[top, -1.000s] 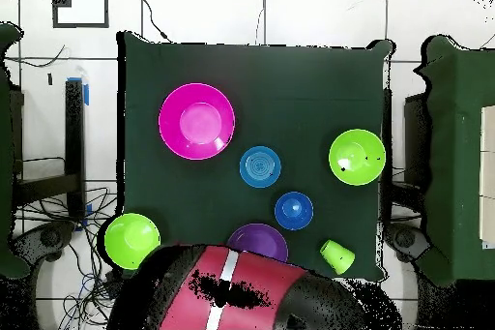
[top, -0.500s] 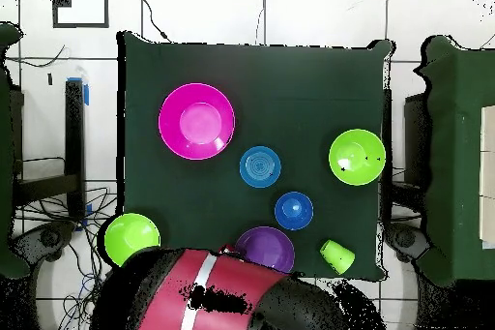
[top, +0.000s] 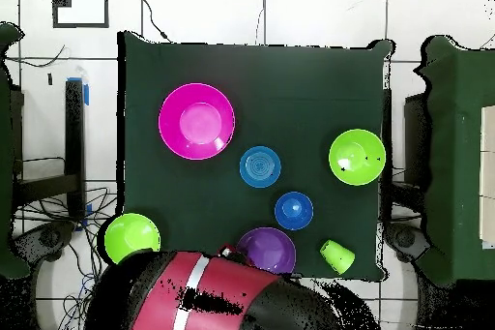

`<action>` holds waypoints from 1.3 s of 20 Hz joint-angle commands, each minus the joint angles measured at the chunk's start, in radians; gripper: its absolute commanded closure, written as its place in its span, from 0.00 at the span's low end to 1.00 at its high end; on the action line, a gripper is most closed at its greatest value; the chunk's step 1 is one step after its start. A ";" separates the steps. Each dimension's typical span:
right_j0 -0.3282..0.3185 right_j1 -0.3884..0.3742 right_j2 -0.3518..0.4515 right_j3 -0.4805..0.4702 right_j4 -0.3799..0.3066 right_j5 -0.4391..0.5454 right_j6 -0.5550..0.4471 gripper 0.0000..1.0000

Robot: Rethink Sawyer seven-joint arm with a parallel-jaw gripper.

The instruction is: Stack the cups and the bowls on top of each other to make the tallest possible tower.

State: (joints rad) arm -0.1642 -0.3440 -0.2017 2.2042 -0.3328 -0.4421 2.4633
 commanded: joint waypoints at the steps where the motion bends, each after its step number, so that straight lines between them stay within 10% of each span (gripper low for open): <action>1: 0.009 -0.136 0.062 -0.064 0.072 0.162 0.078 1.00; 7: 0.020 -0.322 0.084 -0.029 0.097 0.363 0.063 1.00; 26: -0.055 -0.463 0.132 -0.079 0.171 0.607 0.063 1.00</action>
State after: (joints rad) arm -0.1975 -0.7734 -0.1783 2.1967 -0.2345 0.0110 2.4633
